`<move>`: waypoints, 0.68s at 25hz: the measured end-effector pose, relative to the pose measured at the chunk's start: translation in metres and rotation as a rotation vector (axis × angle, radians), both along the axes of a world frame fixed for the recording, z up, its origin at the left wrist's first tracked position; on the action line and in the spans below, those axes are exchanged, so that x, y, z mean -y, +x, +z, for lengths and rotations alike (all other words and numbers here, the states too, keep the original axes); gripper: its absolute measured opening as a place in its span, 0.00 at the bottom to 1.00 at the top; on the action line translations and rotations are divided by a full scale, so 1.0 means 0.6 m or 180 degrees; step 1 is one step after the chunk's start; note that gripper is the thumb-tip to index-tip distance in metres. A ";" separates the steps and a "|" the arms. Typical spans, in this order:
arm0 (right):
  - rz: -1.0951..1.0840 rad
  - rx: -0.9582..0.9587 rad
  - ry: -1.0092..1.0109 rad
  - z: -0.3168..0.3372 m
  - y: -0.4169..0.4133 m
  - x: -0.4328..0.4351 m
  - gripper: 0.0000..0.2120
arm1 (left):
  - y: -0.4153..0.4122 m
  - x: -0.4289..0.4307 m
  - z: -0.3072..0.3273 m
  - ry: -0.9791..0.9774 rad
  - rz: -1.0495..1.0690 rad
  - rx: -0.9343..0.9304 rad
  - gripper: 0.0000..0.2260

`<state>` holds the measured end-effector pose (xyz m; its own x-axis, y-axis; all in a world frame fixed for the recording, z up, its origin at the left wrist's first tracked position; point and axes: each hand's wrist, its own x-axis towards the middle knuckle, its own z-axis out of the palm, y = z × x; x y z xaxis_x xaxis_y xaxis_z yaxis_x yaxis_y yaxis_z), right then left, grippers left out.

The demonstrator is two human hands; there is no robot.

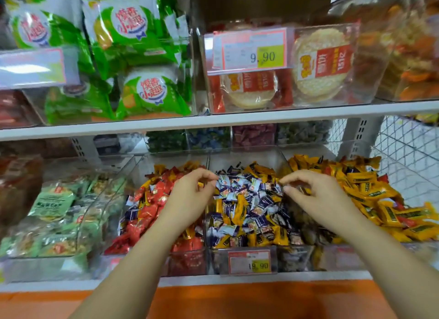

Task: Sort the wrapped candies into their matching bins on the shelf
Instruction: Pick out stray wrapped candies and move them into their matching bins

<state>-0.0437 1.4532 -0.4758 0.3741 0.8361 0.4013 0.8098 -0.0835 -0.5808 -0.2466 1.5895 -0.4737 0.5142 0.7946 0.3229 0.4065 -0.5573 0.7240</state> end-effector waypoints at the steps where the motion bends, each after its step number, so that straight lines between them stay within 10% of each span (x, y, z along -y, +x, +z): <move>1: -0.0057 0.0023 0.0016 -0.003 0.013 0.005 0.06 | 0.025 0.008 0.001 -0.0048 -0.0189 -0.0046 0.04; 11: 0.0046 -0.0290 -0.0426 -0.037 0.073 0.010 0.12 | 0.209 -0.023 -0.078 0.0905 -0.1241 -0.2910 0.17; 17: 0.0170 -0.0309 -0.0513 -0.034 0.072 0.016 0.13 | 0.171 -0.011 -0.052 0.0215 -0.2216 -0.3219 0.15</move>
